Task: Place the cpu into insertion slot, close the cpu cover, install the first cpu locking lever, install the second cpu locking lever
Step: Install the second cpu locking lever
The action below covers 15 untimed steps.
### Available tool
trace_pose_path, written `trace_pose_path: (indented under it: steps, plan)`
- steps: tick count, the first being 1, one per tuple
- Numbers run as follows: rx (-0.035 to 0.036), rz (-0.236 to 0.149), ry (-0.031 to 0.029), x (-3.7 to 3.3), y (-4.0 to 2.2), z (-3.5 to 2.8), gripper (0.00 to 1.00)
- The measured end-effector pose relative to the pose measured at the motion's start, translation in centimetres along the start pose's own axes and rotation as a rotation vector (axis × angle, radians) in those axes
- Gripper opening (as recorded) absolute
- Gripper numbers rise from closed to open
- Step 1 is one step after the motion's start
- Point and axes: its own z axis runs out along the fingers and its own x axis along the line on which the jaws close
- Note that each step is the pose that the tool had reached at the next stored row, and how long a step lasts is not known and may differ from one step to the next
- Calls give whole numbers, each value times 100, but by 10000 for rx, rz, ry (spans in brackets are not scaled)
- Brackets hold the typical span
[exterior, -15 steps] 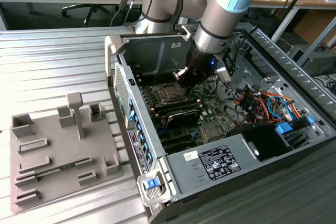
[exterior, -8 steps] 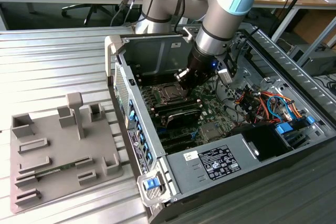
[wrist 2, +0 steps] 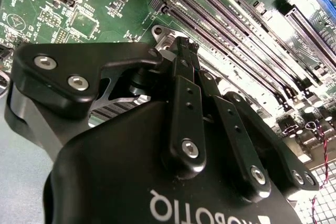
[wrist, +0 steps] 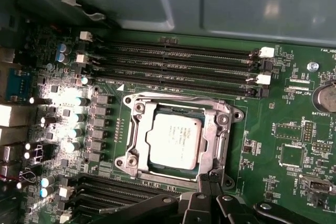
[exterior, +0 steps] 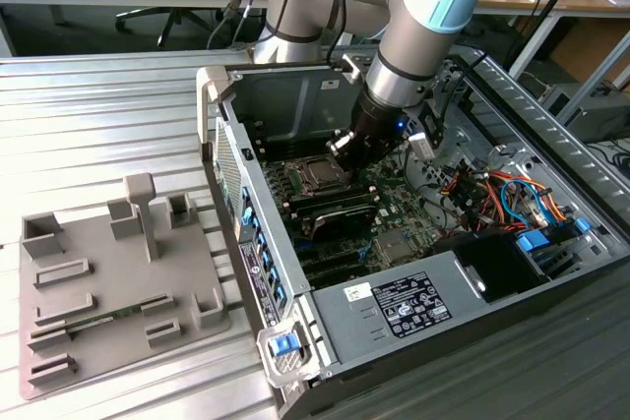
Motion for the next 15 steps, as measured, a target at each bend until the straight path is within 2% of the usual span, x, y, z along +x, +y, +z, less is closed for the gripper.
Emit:
trace_pose_path:
  steps: [6,10,15]
  plan:
    - [1,1,1,15,-18,0,11]
    - [2,2,0,29,-72,0,11]
    - [1,-1,0,-8,-102,3,11]
